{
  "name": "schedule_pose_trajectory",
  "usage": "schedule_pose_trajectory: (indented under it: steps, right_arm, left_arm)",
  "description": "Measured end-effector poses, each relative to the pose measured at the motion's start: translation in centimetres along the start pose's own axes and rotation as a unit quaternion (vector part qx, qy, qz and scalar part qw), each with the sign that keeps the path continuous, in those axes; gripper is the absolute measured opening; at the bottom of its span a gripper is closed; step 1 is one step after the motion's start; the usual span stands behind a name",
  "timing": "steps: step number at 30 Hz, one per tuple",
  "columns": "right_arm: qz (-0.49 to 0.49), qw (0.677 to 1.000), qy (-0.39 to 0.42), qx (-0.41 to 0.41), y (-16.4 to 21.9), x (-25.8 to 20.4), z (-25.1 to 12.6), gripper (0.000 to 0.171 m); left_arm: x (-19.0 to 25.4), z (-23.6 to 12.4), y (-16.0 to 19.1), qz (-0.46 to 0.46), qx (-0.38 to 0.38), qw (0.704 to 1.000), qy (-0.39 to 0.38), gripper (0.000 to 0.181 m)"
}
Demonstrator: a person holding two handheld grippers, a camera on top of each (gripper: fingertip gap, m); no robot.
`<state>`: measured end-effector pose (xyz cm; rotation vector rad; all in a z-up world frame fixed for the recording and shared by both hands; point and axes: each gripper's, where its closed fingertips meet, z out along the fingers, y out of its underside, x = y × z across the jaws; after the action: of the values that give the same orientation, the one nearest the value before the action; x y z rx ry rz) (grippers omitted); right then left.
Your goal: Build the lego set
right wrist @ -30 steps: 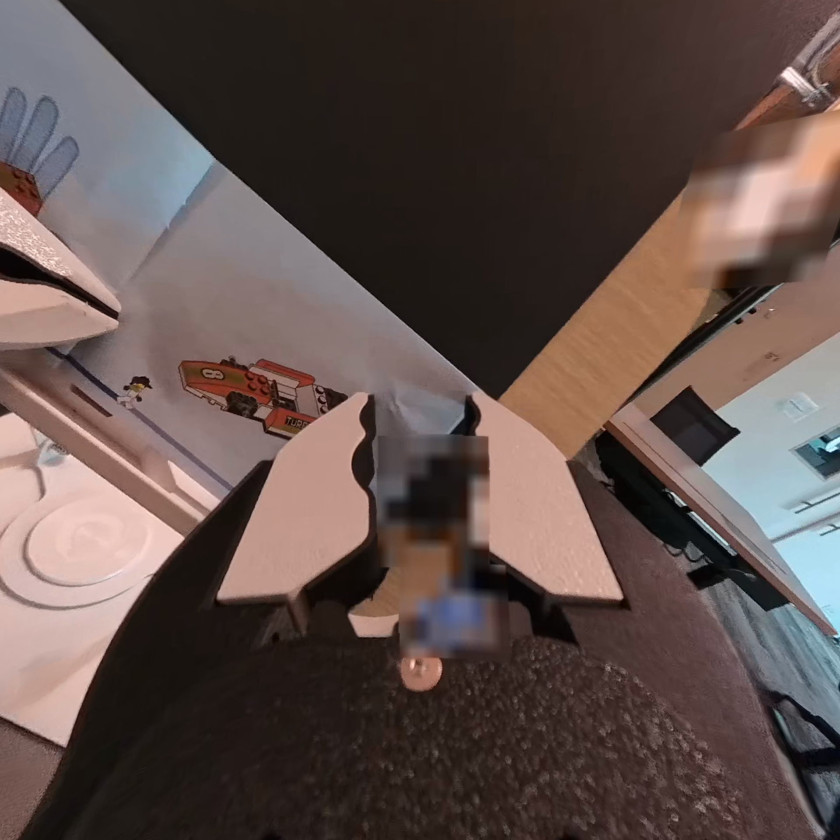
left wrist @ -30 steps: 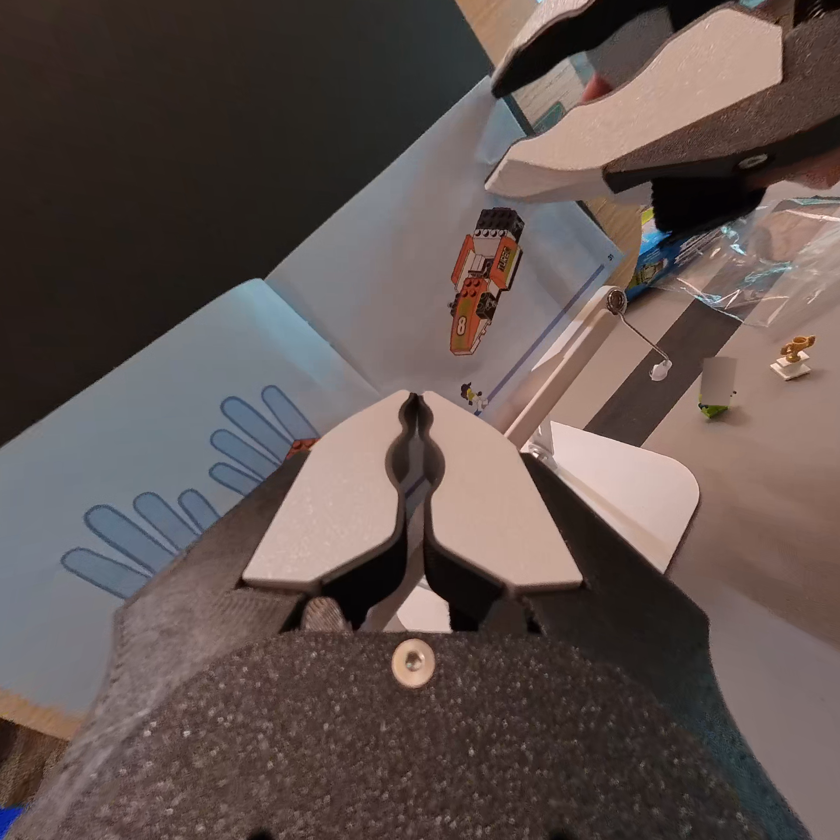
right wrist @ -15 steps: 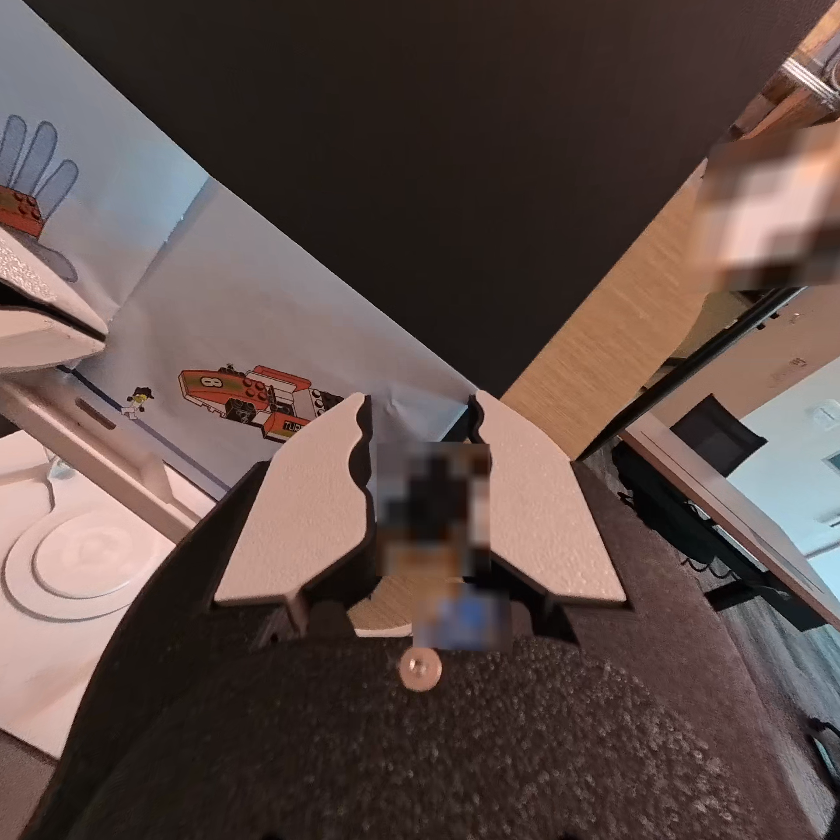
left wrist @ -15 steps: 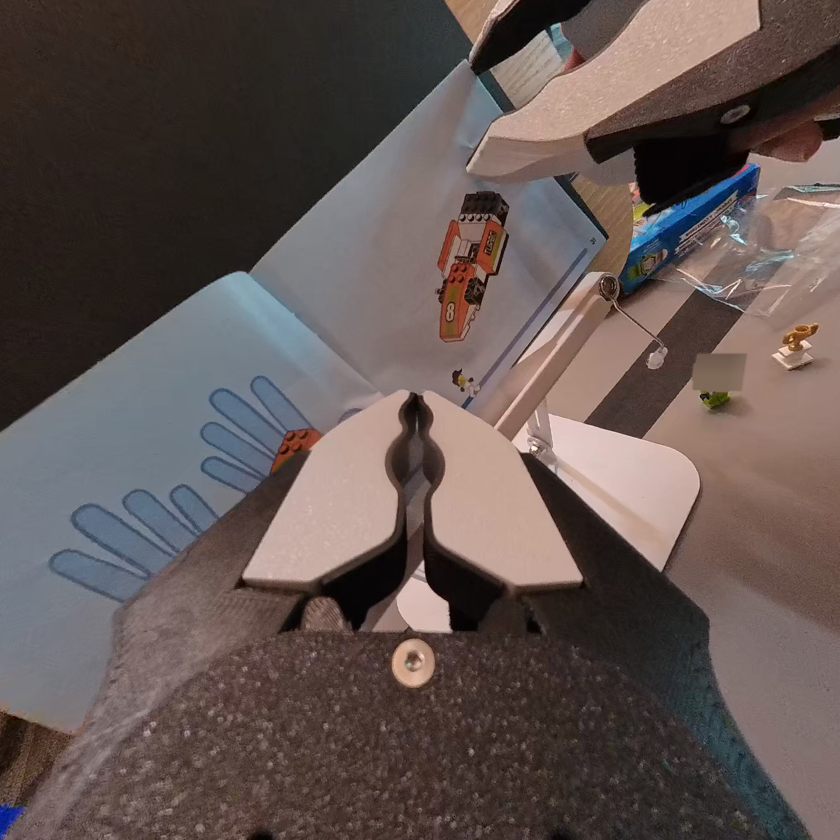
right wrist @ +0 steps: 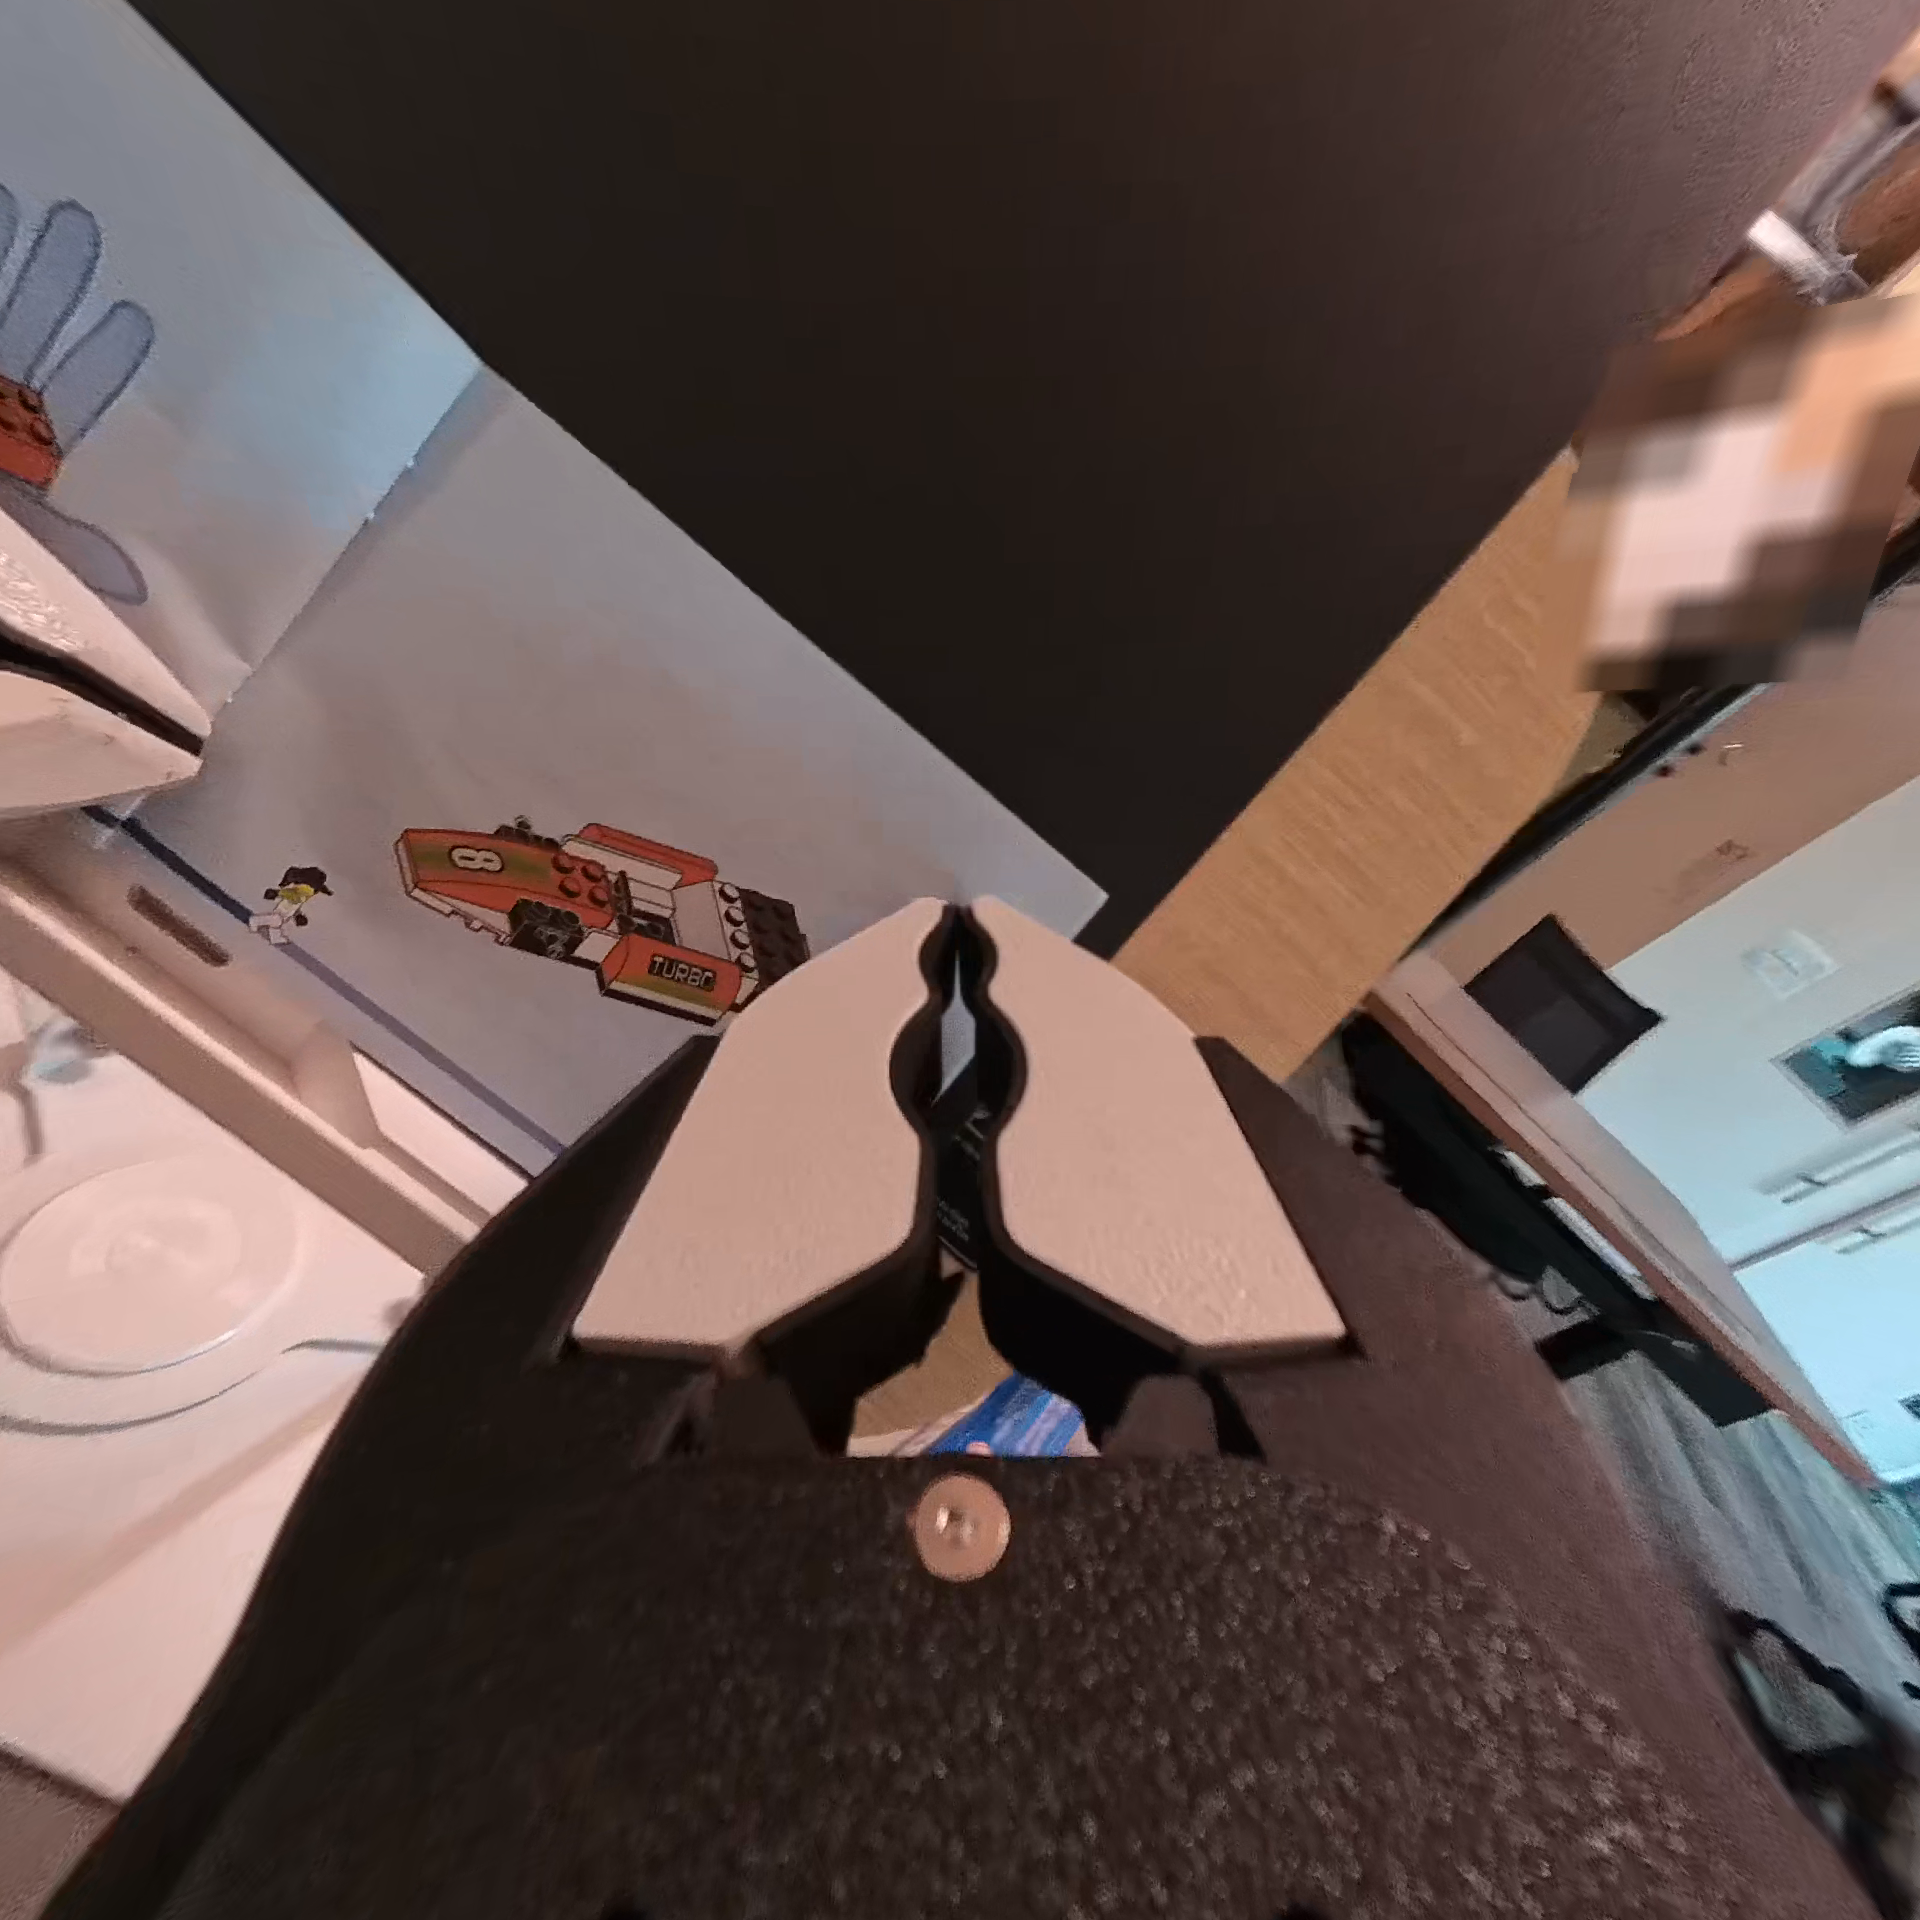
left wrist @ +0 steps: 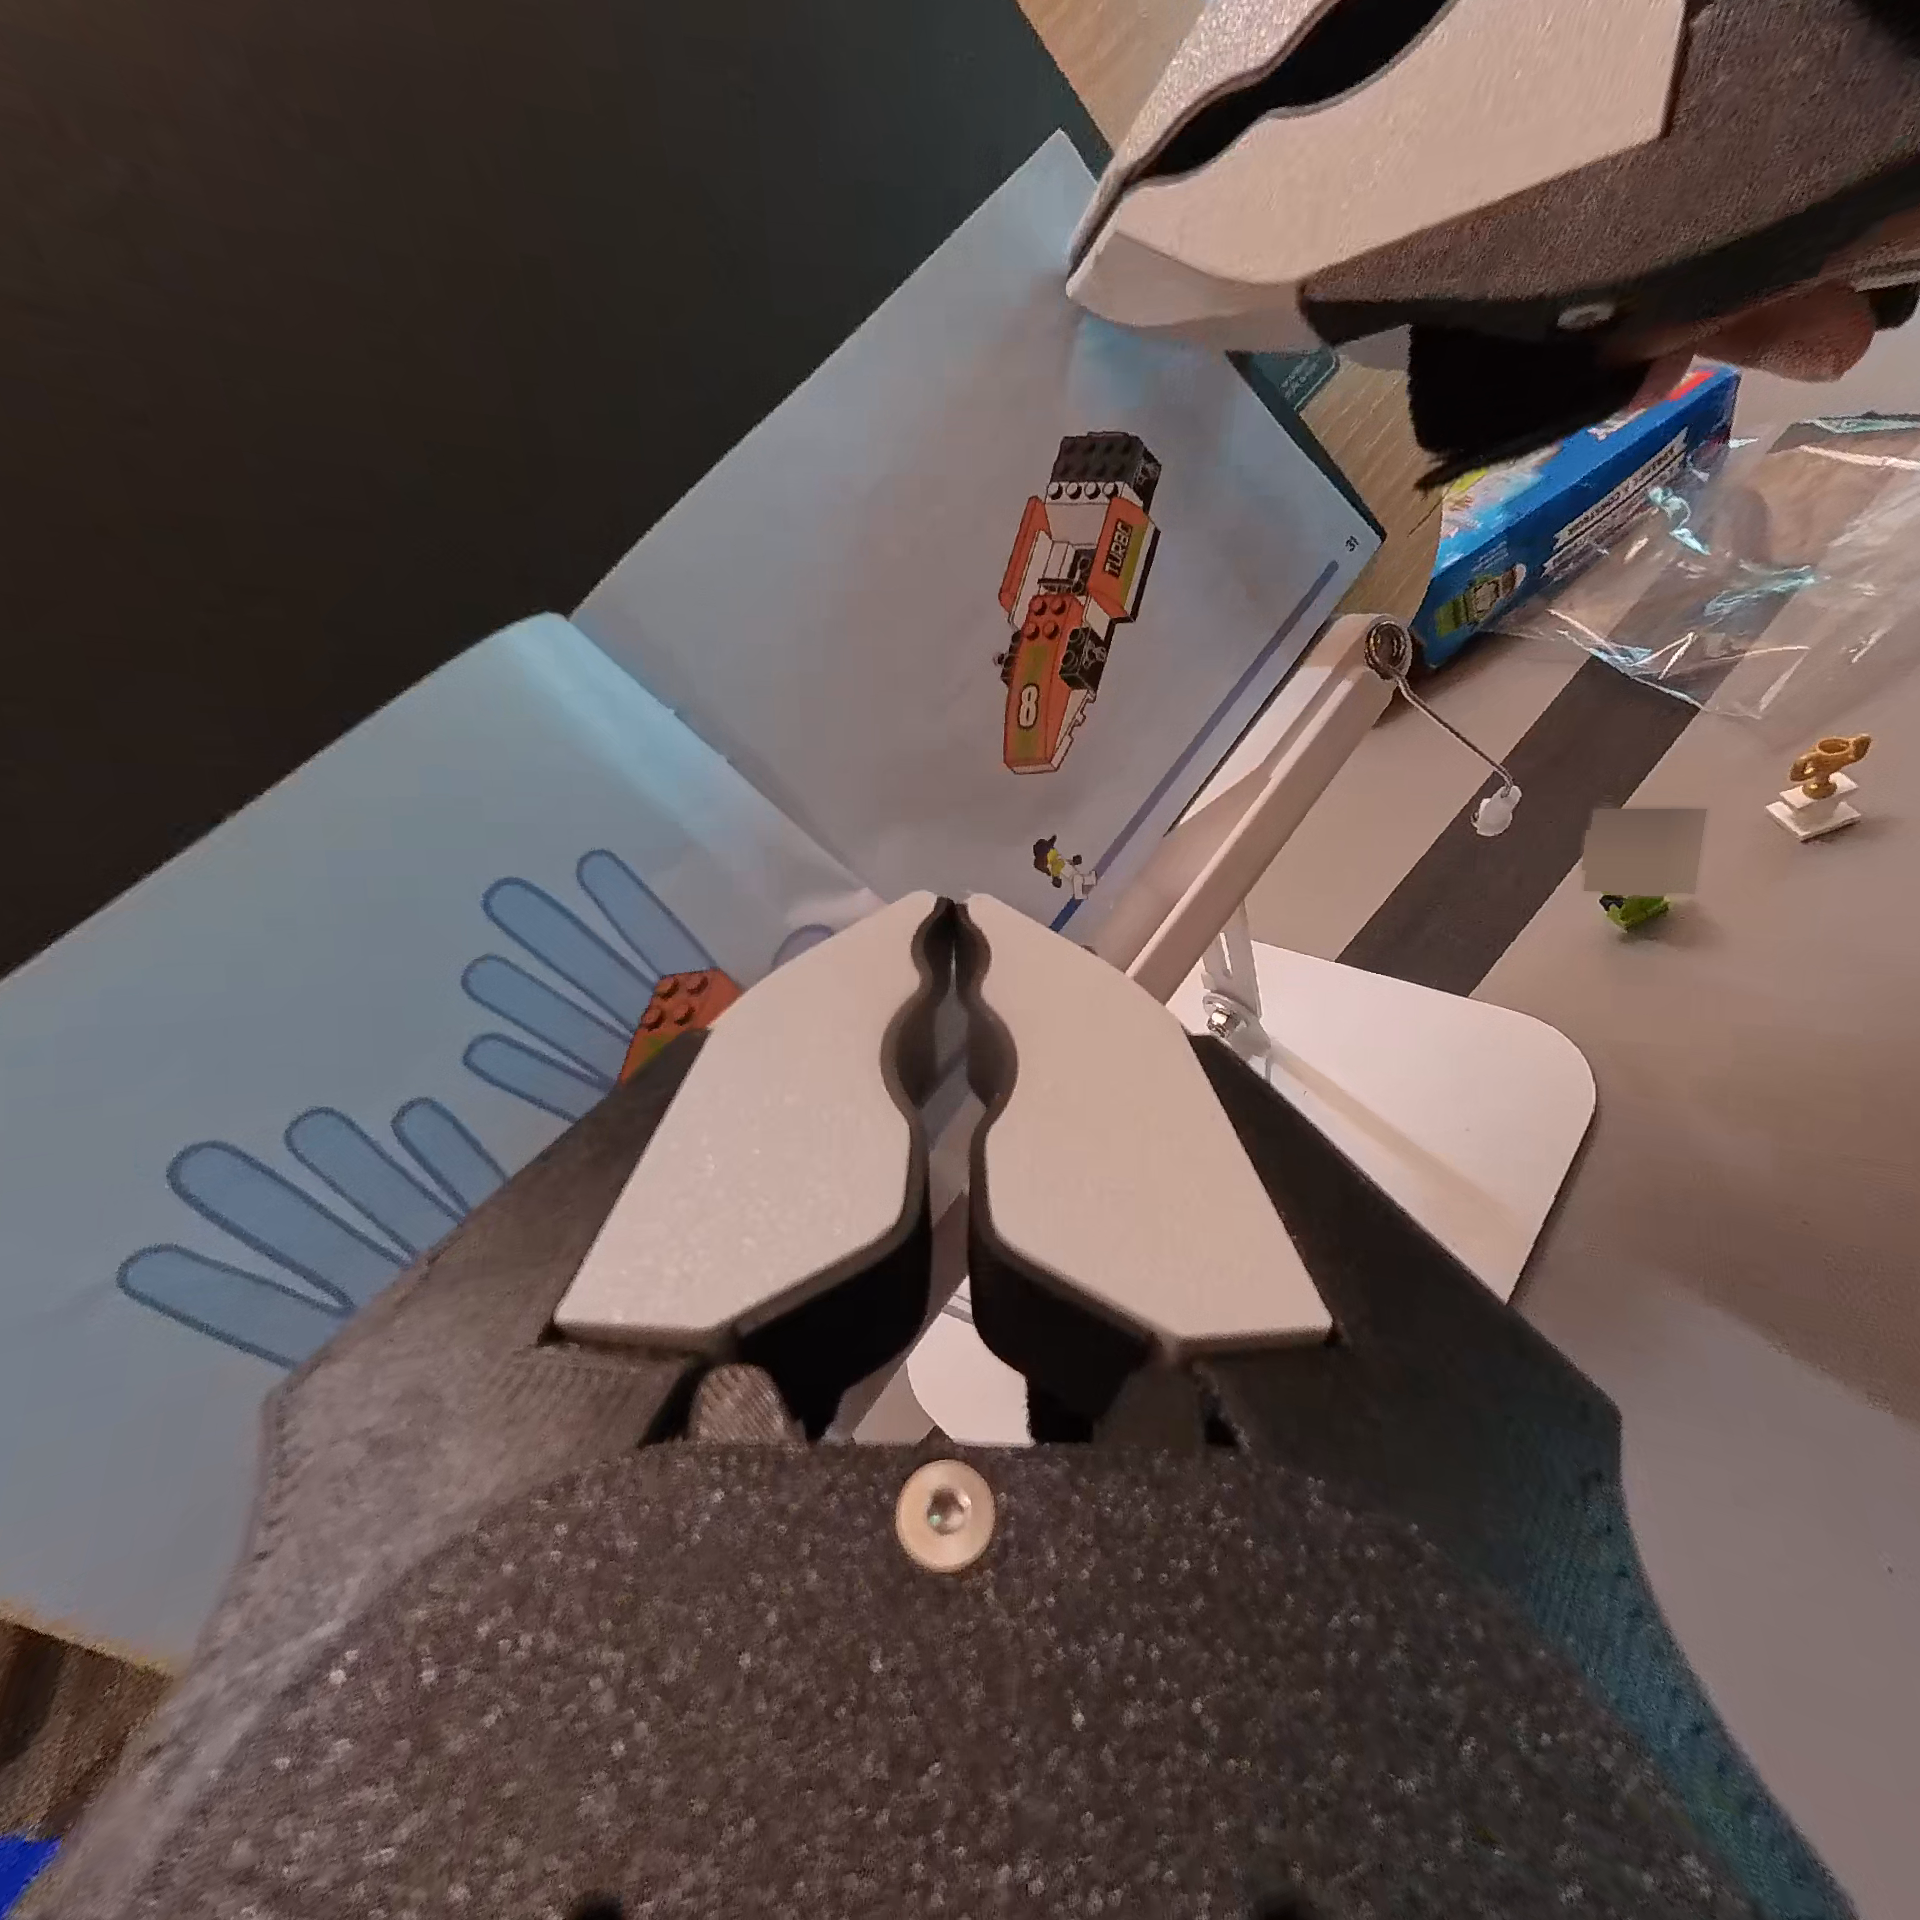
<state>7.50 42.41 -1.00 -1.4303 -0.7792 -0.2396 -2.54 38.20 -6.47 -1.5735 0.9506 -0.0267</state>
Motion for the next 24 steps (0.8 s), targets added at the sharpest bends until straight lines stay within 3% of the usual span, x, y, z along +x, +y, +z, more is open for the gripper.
schedule_pose_trajectory:
  steps: [3, 7, 9, 16, 20, 24]
  right_arm:
    - [0.015, 1.000, 0.003, -0.004, 0.0, 0.1, -0.1, 0.000]
    - [0.018, 1.000, 0.005, 0.017, -0.7, 0.9, -0.5, 0.033]
    - [0.017, 1.000, -0.009, 0.012, -0.6, 0.7, -0.3, 0.037]
    - [0.012, 0.999, -0.032, -0.009, -0.3, 0.6, 0.3, 0.031]
    - [0.004, 0.999, -0.032, -0.010, -0.3, 0.1, 0.2, 0.019]
    - [-0.006, 1.000, -0.011, -0.007, -0.4, 0.2, -0.2, 0.020]
  left_arm:
    - [-0.1, -0.1, 0.0, 0.001, 0.000, 1.000, -0.001, 0.000]
    - [-0.1, -0.4, -0.1, 0.001, 0.003, 1.000, -0.001, 0.000]
    - [0.0, -0.6, -0.4, 0.001, 0.008, 1.000, -0.001, 0.000]
    - [-0.2, -1.8, -0.9, 0.005, 0.023, 1.000, -0.013, 0.000]
    - [-0.7, -2.1, -0.5, -0.009, 0.022, 1.000, -0.016, 0.000]
    - [-1.1, -2.2, -0.1, -0.022, 0.018, 0.999, -0.017, 0.000]
